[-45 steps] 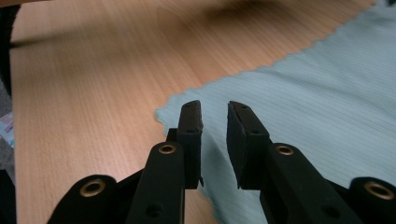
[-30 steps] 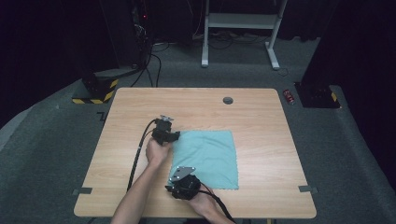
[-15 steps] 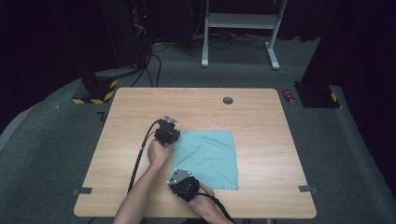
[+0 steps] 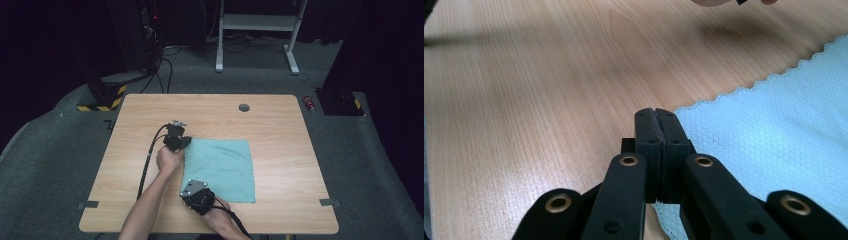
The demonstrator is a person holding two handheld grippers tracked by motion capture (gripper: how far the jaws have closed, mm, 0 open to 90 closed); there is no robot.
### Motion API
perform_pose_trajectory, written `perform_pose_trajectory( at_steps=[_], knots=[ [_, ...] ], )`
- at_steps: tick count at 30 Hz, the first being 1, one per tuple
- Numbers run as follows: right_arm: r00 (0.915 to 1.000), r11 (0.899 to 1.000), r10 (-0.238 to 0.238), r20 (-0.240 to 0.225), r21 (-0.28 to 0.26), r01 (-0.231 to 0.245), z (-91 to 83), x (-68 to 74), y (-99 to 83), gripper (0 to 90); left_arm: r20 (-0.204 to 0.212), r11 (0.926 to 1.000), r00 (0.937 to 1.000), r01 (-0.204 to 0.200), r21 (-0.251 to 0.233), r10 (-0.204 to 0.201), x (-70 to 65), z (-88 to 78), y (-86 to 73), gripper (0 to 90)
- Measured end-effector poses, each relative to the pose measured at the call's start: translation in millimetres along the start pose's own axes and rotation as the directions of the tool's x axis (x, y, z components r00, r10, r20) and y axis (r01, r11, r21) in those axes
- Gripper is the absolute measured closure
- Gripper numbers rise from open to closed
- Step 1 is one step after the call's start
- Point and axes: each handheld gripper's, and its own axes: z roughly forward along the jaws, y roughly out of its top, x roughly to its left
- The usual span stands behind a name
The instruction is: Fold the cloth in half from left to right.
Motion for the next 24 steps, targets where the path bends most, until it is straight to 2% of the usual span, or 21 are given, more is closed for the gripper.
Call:
perform_pose_trajectory(
  at_steps=[14, 24],
  knots=[
    [0.9996, 0.999, 0.005, -0.027, -0.035, -0.006, -6.2, 0.6, 15.4, 89.8, 0.013, 0.9994, 0.9997, 0.020, -0.029, -0.019, 14.9, -16.0, 1.8, 88.9],
    [0.9984, 0.998, 0.011, -0.055, -0.056, -0.014, -3.1, 3.2, 26.0, 89.9, 0.001, 0.9991, 0.9998, 0.021, -0.036, -0.021, 27.1, -27.9, 0.8, 89.1]
  ],
)
